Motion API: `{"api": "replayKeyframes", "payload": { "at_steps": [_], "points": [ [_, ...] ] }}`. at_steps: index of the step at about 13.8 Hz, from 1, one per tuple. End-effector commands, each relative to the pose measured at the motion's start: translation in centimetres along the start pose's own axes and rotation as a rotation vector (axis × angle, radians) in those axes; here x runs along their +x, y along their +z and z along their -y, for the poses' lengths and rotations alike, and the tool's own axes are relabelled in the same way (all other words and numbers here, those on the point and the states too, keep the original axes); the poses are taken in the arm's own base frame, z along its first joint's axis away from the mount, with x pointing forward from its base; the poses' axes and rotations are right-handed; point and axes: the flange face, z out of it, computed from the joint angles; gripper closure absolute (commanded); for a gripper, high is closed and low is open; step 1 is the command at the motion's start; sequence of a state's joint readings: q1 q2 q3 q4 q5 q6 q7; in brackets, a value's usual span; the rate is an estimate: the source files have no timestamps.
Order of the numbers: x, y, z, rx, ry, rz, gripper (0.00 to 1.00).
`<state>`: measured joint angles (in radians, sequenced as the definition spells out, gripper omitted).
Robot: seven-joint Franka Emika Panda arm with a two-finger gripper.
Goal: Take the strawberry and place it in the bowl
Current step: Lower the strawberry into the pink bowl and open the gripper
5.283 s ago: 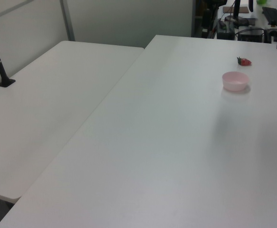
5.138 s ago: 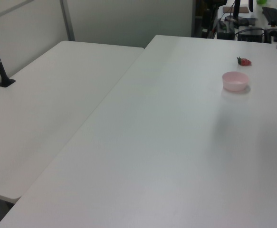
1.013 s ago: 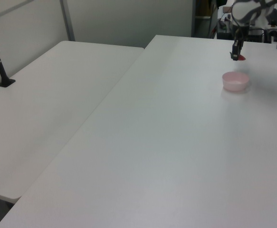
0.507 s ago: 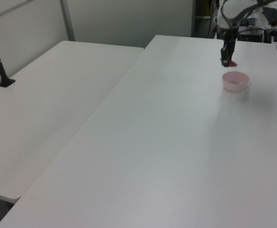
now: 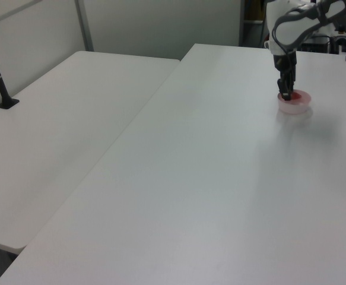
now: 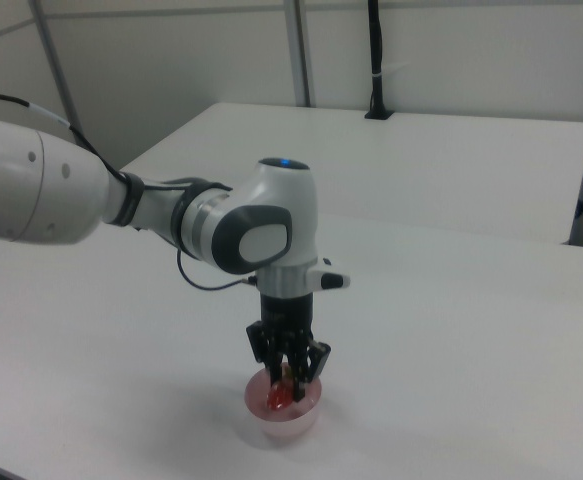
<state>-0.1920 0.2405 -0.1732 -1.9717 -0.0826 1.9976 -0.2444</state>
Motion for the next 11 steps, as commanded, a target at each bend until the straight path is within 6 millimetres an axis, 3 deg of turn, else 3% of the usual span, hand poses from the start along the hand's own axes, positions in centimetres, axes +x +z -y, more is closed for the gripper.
{"api": "replayKeyframes", "payload": {
  "at_steps": [1, 2, 3, 7, 9, 11],
  "points": [
    [-0.7, 0.9, 0.4, -0.027, 0.002, 0.042, 0.00],
    [-0.9, 0.5, 0.3, -0.023, 0.007, 0.053, 0.00],
    [-1.0, -1.4, 0.4, -0.017, 0.019, 0.050, 0.00],
    [-1.6, -10.6, 3.9, -0.015, 0.058, 0.058, 0.00],
    [-3.3, -15.8, 5.8, -0.026, 0.114, -0.034, 0.00],
    [-4.6, -18.9, 7.1, -0.023, 0.148, -0.104, 0.00]
  ]
}}
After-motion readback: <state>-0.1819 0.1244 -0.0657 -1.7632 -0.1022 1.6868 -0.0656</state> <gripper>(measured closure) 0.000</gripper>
